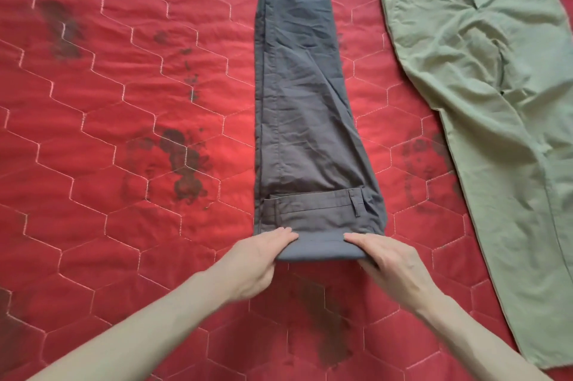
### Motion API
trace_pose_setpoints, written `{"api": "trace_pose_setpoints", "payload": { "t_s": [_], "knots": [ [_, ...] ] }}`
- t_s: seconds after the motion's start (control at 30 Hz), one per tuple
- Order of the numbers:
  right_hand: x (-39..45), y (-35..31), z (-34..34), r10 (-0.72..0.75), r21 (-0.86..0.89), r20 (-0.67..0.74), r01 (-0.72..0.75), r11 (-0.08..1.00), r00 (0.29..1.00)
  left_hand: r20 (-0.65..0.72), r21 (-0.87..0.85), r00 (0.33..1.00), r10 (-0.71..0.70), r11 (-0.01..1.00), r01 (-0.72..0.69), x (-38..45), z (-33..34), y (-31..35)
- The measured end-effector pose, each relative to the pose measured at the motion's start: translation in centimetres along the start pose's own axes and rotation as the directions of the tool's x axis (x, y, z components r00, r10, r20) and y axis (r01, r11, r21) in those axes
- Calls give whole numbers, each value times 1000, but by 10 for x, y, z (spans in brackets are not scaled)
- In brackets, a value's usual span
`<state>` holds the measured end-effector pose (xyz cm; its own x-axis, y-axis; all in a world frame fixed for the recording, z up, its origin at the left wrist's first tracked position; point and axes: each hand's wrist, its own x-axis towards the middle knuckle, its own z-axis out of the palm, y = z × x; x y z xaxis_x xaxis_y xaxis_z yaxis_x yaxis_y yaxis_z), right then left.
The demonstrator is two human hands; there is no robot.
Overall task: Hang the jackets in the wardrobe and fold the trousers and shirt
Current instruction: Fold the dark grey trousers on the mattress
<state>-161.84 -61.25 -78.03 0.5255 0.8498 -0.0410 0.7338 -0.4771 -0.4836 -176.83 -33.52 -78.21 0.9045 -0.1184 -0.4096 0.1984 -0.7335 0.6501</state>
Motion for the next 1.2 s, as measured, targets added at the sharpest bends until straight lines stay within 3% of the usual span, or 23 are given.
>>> {"api": "trace_pose_setpoints", "payload": {
  "t_s": [0.13,0.2,0.27,0.33,0.4,0.47,0.57,0.63,0.7,0.8,0.93,1.03,1.2],
  "knots": [
    [-10,-7,-20,82,145,-64,-72,987,995,-14,-216,1000,-15,976,12,-12,-26,2],
    [-15,-10,-26,170,257,-125,-134,957,977,-89,-396,992,-84,917,42,-18,-30,4],
    [-15,-11,-30,390,462,-138,-289,839,910,-135,-613,975,-178,788,59,-19,-35,5],
    [-11,-13,-29,572,648,-53,-408,643,818,-136,-778,957,-255,626,56,-15,-36,8],
    [-4,-17,-19,659,755,31,-450,477,752,-195,-827,926,-323,562,22,-7,-33,14],
    [3,-19,-7,680,782,113,-488,389,724,-254,-858,879,-403,513,-13,3,-29,20],
    [19,-15,5,692,734,135,-541,411,709,-288,-885,804,-521,465,-16,15,-25,20],
    [35,-8,9,730,683,51,-557,473,682,-316,-880,749,-582,475,-2,23,-25,14],
    [51,-3,13,710,624,-33,-540,565,704,-337,-867,720,-606,499,15,28,-26,6],
    [80,6,19,672,566,-91,-517,642,735,-356,-808,738,-574,585,65,34,-25,-5],
    [115,23,27,671,564,-48,-534,630,740,-290,-758,764,-576,625,184,42,-18,-25],
    [122,29,37,752,517,-11,-640,568,659,-222,-711,754,-619,632,310,52,-17,-35],
    [112,12,50,792,323,-142,-728,604,594,-287,-633,699,-654,678,374,64,-12,-33]
  ]
}}
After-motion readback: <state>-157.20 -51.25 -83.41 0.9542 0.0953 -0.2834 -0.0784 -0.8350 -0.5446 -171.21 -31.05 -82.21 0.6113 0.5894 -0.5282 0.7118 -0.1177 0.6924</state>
